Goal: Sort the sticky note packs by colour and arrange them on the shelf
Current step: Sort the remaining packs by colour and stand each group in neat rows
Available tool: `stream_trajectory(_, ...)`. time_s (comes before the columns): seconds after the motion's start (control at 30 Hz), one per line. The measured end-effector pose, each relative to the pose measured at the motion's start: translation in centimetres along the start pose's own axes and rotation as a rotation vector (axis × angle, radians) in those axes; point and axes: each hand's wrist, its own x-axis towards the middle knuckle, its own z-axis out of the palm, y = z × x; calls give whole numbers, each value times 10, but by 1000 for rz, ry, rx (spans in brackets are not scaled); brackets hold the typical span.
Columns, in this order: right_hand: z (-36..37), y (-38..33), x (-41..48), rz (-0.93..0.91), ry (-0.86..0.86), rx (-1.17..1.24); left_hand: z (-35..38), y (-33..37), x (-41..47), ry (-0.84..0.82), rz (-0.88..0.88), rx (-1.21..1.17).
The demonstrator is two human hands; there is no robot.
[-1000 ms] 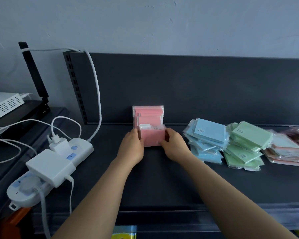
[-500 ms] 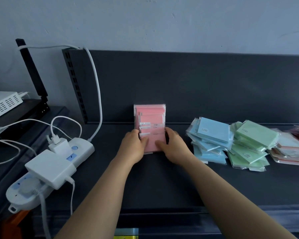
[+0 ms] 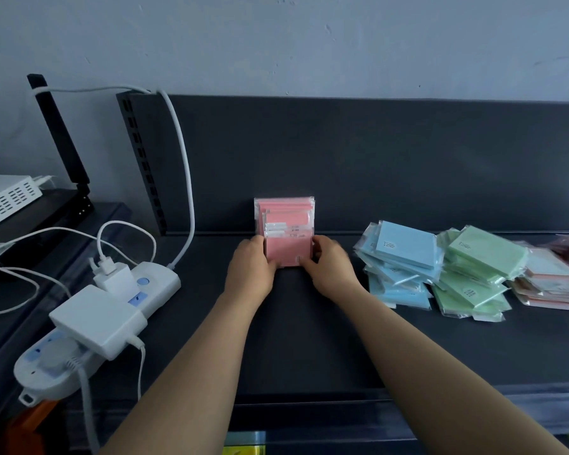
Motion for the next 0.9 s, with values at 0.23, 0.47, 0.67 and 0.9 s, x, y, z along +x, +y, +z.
stream_trajectory(0.23, -4, -1, -9, -49, -12, -60, -2, -9, 0, -62, -48, -76)
stream_trajectory(0.47, -5, 0, -11, -71, -7, -110, -6, -7, -3, -64, -47, -72)
stream_trajectory(0.67, -6, -8, -15, -180, 14, -109, -16, -1, -7, -63, -45, -50)
stream_trajectory(0.9, -59, -32, -55, -386, 37, -173, -38, 36, -26, 78, 114, -88)
